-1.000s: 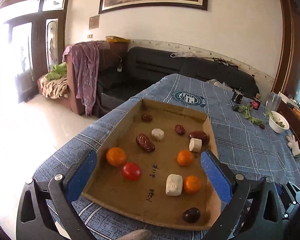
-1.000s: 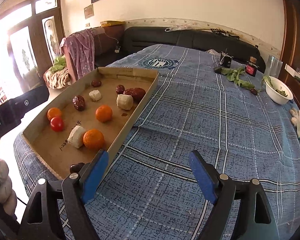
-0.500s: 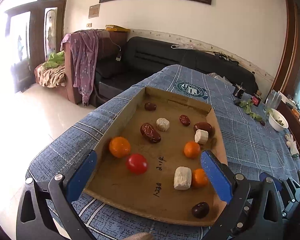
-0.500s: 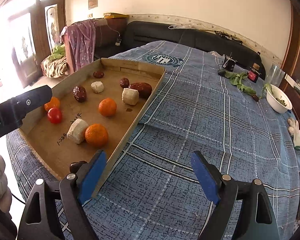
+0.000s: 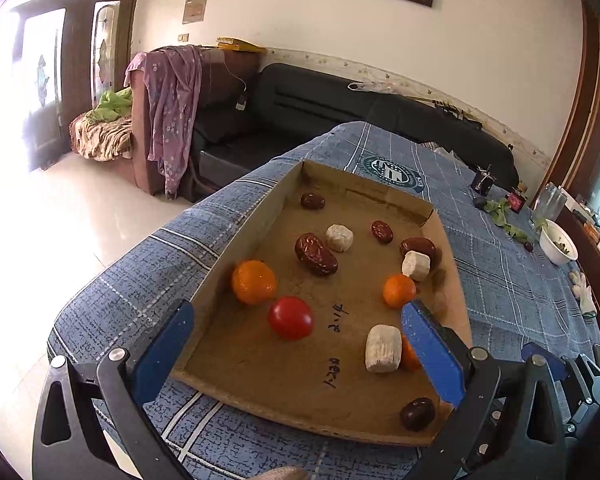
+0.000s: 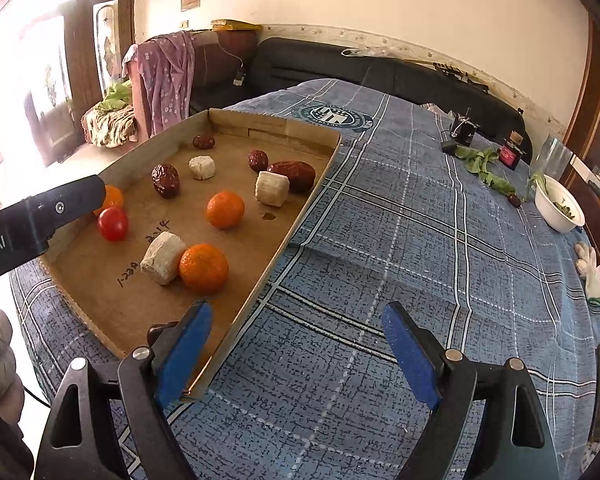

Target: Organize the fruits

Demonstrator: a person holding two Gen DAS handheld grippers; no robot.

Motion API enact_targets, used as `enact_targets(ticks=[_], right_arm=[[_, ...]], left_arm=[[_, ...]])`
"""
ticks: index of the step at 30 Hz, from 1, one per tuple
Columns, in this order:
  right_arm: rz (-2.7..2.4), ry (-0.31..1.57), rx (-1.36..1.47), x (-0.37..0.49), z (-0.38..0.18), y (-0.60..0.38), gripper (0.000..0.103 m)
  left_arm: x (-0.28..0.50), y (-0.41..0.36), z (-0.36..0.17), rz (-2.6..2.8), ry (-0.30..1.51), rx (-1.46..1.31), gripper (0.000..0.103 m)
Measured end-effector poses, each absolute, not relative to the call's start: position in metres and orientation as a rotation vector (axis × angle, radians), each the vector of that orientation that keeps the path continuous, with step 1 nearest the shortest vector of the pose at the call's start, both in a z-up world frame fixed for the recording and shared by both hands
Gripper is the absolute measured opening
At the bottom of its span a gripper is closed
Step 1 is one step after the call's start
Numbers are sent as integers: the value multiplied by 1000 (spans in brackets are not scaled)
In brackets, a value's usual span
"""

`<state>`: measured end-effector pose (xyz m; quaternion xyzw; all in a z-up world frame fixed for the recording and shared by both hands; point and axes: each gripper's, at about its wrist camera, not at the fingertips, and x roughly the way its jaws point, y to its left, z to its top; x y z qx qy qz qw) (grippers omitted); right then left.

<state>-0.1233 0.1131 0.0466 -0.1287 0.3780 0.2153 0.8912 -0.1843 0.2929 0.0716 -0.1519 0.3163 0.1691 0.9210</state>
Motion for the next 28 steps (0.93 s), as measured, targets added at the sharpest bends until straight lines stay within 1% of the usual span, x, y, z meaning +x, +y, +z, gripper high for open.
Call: enact_targets(ticks=[19, 28], right_arm=[[493, 769, -316, -141, 47, 136, 92], [516, 788, -251, -144, 47, 124, 92]], left_arm=[[-203, 301, 71, 345, 642, -332, 103], [-211, 298, 74, 340, 649, -373, 103]])
